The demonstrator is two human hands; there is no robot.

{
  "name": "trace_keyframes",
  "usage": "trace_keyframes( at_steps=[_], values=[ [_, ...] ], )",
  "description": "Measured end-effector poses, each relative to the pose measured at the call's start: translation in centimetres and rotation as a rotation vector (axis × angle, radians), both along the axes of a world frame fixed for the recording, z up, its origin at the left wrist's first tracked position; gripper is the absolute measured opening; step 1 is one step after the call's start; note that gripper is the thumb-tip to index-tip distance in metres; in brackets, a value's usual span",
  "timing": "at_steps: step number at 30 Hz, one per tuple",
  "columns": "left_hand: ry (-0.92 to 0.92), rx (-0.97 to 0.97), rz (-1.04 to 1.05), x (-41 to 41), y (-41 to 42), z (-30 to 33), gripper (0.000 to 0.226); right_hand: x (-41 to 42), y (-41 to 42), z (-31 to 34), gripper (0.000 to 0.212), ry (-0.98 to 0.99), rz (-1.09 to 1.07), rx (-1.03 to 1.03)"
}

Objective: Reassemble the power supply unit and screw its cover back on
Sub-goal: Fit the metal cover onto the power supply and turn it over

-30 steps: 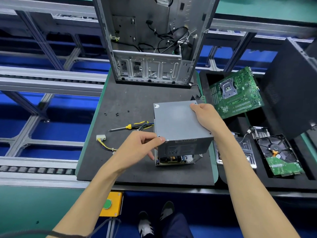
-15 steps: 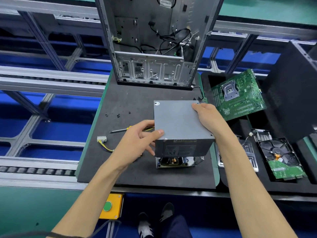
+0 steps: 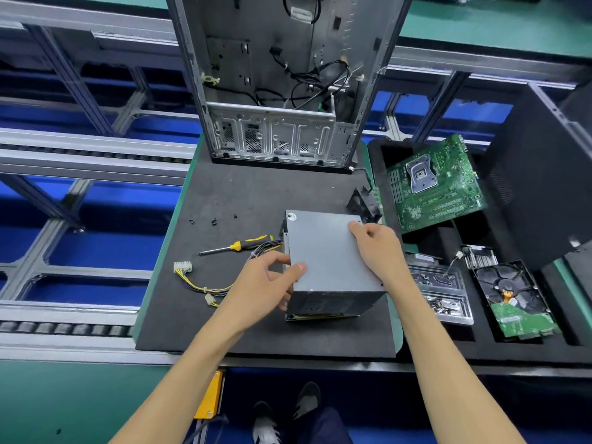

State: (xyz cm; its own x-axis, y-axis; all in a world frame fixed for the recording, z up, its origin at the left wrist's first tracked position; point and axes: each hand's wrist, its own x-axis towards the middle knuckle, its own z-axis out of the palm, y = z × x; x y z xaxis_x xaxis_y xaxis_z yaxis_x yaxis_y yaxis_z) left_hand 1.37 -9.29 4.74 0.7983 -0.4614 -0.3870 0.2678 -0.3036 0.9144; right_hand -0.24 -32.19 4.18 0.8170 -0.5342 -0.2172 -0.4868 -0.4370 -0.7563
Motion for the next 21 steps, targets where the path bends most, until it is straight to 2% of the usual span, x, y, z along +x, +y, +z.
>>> trace_keyframes(
  at_steps=[8, 16, 21],
  values=[
    [0.061, -0.051, 0.124, 0.5, -1.2, 0.4, 0.012, 0.1, 0.3, 0.7, 0.050, -0.045, 0.015, -0.023],
    [0.018, -0.065, 0.213, 0.9, -2.0, 2.0, 0.015, 1.0, -0.6, 2.4, 0.047, -0.131, 0.029, 0.038],
    [0.044, 0.035, 0.234, 0.6, -3.2, 2.0, 0.015, 1.1, -1.3, 2.1, 0.044, -0.040, 0.056, 0.061]
  ],
)
